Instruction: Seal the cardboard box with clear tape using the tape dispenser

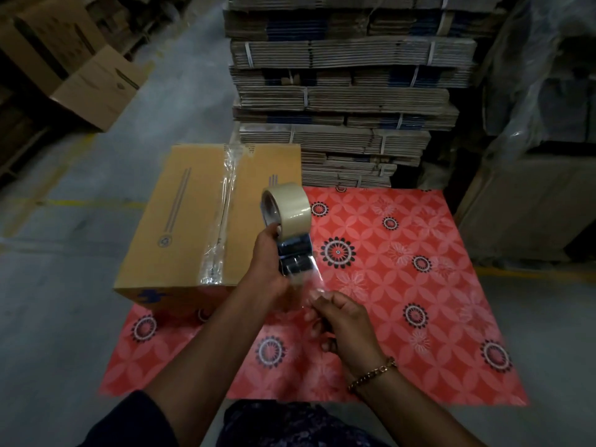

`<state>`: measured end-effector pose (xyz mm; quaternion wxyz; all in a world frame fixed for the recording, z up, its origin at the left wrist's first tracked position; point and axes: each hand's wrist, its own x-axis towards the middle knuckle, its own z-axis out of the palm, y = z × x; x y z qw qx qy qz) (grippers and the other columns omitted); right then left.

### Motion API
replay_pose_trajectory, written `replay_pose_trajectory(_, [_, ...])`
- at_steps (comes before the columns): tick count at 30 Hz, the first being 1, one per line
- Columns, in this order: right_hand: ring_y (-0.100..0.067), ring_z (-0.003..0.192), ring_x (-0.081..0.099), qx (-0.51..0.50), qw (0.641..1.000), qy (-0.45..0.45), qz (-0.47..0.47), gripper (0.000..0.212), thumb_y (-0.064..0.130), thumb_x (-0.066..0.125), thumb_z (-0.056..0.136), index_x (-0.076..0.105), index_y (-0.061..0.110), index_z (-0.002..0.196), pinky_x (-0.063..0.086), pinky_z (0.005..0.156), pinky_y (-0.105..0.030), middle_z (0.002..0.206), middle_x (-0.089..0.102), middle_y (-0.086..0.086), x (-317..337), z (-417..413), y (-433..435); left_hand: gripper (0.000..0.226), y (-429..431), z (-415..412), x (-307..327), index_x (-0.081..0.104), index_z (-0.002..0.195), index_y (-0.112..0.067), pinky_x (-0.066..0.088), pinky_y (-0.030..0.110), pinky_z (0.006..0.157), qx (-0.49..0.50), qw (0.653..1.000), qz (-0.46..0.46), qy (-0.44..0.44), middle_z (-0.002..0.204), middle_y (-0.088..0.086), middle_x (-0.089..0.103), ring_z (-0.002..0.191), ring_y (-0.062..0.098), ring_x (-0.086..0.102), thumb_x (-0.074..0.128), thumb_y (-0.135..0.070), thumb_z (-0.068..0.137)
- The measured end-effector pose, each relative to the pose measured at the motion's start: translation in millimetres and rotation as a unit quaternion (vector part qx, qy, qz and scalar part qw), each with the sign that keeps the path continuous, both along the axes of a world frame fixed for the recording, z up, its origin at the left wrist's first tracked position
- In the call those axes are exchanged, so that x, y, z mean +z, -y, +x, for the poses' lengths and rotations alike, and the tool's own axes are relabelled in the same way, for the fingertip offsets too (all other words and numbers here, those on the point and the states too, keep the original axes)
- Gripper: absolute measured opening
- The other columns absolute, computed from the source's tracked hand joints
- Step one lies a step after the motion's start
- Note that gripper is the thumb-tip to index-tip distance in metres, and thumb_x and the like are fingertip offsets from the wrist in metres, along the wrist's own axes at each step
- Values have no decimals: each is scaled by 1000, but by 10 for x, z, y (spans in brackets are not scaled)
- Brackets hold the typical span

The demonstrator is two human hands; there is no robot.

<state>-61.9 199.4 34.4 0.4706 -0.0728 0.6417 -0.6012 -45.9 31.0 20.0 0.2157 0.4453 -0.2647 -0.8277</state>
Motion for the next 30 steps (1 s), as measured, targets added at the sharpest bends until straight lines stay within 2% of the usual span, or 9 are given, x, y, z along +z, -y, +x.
replay_pose_trajectory(7, [-11,44,51,-27,997,47,55,19,19,65,94,67,13,76,32,40,-18,66,69,-1,-380,80,221,18,360,118,-347,72,83,-10,53,25,60,-92,980,-103,144,71,6,75,64,22,70,61,-24,82])
replay_pose_trajectory(9, [-11,43,51,-37,995,62,66,18,19,66,93,67,13,75,32,40,-18,66,69,-2,-453,93,266,25,485,131,-442,73,89,-9,48,36,76,-130,961,-171,175,88,17,71,83,28,65,68,-25,70])
replay_pose_trajectory(12, [-10,44,51,-48,993,81,78,17,19,67,92,67,14,75,32,40,-18,66,69,-2,-511,129,334,15,646,131,-561,75,89,-5,45,36,79,-169,922,-277,208,93,19,72,86,25,63,72,-18,83])
replay_pose_trajectory(14, [-10,44,51,-47,991,89,87,17,20,67,92,66,14,75,33,40,-19,66,69,-2,-538,166,378,29,762,134,-638,77,94,-4,47,34,78,-211,874,-363,247,94,18,77,85,23,66,72,-27,79])
replay_pose_trajectory(17, [-10,44,51,-53,989,103,86,16,22,69,91,65,12,79,34,40,-19,63,69,1,-544,218,442,31,899,178,-727,77,108,-18,46,42,93,-278,729,-505,370,113,15,69,113,35,57,72,-35,82])
replay_pose_trajectory(19, [-10,43,51,-66,988,110,87,16,22,68,91,65,11,81,35,39,-19,63,69,1,-561,233,478,33,931,208,-725,71,115,-18,39,43,94,-281,675,-549,405,122,15,59,119,38,47,74,-29,84])
replay_pose_trajectory(26, [-10,44,54,-70,989,111,73,18,22,66,93,64,12,78,40,40,-19,65,69,0,-598,276,495,22,723,490,-635,62,105,-13,52,38,80,-132,711,-629,284,110,5,58,94,24,59,70,-17,85])
replay_pose_trajectory(28, [-11,45,55,-69,989,113,69,19,21,65,94,64,13,76,40,41,-19,66,69,-1,-597,273,495,20,498,708,-622,63,102,-10,47,21,81,-145,686,-673,235,109,5,56,95,16,56,69,-2,85])
replay_pose_trajectory(30, [-11,46,55,-66,989,110,68,19,22,65,93,65,14,77,40,41,-19,66,68,-1,-592,277,497,21,304,913,-679,64,104,-8,48,28,85,-187,644,-712,208,110,6,54,102,20,56,67,3,86])
